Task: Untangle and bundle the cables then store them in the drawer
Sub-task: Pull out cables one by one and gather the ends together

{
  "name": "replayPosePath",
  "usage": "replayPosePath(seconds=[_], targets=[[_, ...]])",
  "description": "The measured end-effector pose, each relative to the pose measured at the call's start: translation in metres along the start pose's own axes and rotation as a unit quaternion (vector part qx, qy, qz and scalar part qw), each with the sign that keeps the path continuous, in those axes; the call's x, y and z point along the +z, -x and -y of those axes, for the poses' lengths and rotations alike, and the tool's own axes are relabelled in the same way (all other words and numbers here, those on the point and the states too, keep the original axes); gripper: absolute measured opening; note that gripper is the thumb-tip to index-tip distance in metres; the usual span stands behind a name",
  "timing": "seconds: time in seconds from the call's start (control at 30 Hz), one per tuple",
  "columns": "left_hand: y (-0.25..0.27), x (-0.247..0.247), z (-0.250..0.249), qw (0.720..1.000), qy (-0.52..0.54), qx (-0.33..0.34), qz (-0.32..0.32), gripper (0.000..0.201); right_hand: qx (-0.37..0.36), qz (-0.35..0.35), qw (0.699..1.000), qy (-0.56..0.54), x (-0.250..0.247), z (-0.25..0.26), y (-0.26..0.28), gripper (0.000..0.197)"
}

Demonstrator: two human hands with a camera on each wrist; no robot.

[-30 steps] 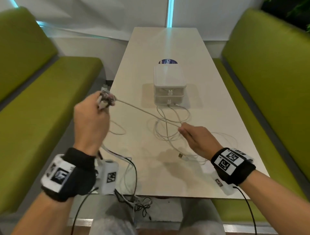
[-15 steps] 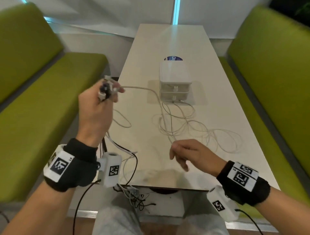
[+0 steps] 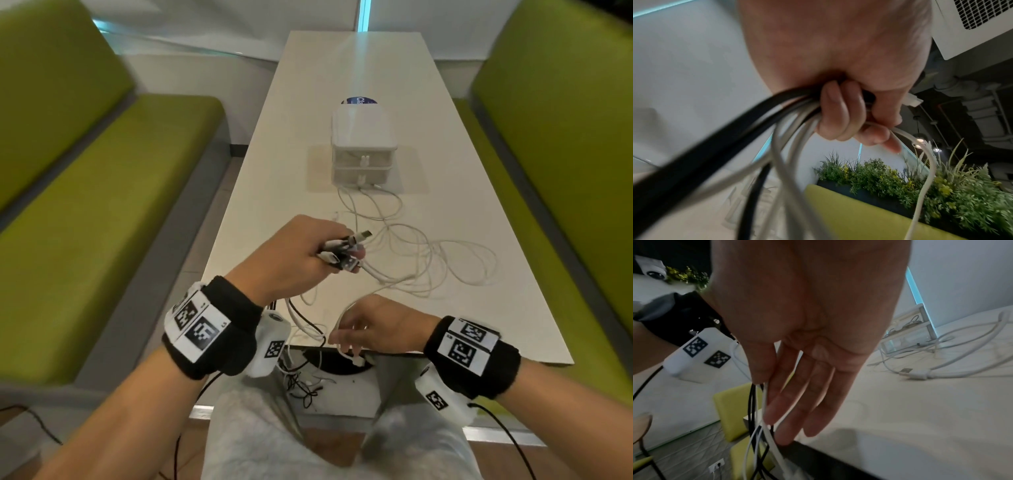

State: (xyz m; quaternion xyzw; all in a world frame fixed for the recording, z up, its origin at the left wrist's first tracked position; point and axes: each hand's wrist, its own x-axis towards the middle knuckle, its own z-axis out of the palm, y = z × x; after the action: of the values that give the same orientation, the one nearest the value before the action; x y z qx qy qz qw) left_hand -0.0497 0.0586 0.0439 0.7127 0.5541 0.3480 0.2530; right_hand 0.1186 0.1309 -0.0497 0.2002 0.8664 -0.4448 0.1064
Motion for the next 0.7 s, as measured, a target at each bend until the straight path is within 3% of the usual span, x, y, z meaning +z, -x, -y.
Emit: replayPosePath(seconds=[0.13,0.27,0.4,0.47,0.53,0.6,0.63,0.7], targets=[[0.007,0.007,-0.004,0.998,0.007,-0.033,0.050,0.025,0.001,0.099,0.990,0.105,0.014,0.003,0.008,0.033],[0.018,0.004,-0.013,0.992,0.078,-0.054,0.081,0.019,0.050,0.160,0.959,0.228,0.021,0.003,0.028,0.031],[0.026,-0.006,-0.027,0.984,0.158,-0.048,0.064,0.018,0.141,0.219,0.922,0.285,0.014,0.013,0.051,0.029],[0.027,-0.010,-0.033,0.980,0.185,-0.058,0.051,0.022,0.151,0.185,0.910,0.340,-0.001,0.019,0.060,0.030],[0.027,-0.010,-0.036,0.975,0.209,-0.071,0.037,0.026,0.145,0.085,0.935,0.314,-0.021,0.031,0.068,0.051],[0.025,-0.006,-0.038,0.971,0.229,-0.069,0.023,0.027,0.086,0.008,0.984,0.155,-0.037,0.052,0.069,0.090],[0.024,-0.002,-0.039,0.970,0.235,-0.063,0.011,0.028,0.033,-0.020,0.997,0.067,-0.039,0.067,0.066,0.093],[0.020,0.006,-0.043,0.965,0.256,-0.049,-0.023,0.030,-0.054,-0.065,0.996,-0.035,-0.030,0.086,0.053,0.075]])
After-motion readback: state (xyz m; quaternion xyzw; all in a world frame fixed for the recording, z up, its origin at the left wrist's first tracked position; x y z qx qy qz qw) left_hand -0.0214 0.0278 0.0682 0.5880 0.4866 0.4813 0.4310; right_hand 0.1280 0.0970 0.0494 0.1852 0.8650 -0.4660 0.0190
